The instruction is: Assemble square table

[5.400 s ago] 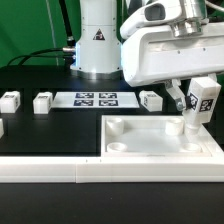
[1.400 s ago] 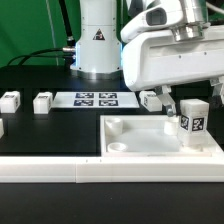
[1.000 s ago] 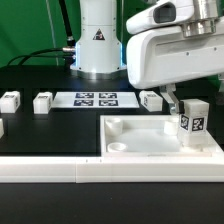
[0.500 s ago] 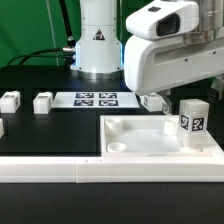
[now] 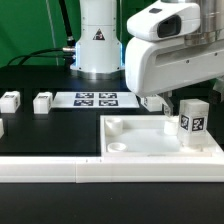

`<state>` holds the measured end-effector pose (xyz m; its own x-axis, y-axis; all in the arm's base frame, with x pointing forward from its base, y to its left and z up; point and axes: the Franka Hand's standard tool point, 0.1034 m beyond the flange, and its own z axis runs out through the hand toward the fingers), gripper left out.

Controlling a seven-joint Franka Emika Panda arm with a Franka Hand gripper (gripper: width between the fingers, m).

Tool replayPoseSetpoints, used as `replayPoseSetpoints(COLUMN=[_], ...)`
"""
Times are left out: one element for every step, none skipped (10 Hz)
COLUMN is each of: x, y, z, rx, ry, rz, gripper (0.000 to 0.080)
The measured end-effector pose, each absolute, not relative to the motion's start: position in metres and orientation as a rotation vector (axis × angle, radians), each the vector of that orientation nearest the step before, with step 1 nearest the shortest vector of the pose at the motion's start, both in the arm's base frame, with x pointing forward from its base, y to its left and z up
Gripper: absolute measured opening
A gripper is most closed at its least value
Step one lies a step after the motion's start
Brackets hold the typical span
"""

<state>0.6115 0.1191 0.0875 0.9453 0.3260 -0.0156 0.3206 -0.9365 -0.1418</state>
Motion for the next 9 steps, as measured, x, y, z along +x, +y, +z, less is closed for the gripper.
replayPoseSetpoints(x=[0.612,0.616,0.619,0.623,0.627,0.629,0.627,0.624,0.622], y=[0.120,0.126,0.127,0.126,0.124,0.121,0.117,0.115,0.115], z=[0.088,0.090,0.092,0.093,0.095,0.093,0.089,0.086,0.085], rx=[-2.964,-2.971,-2.974,-2.975,-2.977,-2.975,-2.974,-2.974,-2.974], ry=[-0.487,-0.464,-0.457,-0.452,-0.445,-0.466,-0.484,-0.486,-0.486], rz=[0.052,0.014,-0.012,-0.032,-0.060,-0.102,-0.111,-0.102,-0.096], gripper=[0.0649,0.0649,0.0649,0.0649,0.0649,0.0649,0.0649,0.0622,0.0475])
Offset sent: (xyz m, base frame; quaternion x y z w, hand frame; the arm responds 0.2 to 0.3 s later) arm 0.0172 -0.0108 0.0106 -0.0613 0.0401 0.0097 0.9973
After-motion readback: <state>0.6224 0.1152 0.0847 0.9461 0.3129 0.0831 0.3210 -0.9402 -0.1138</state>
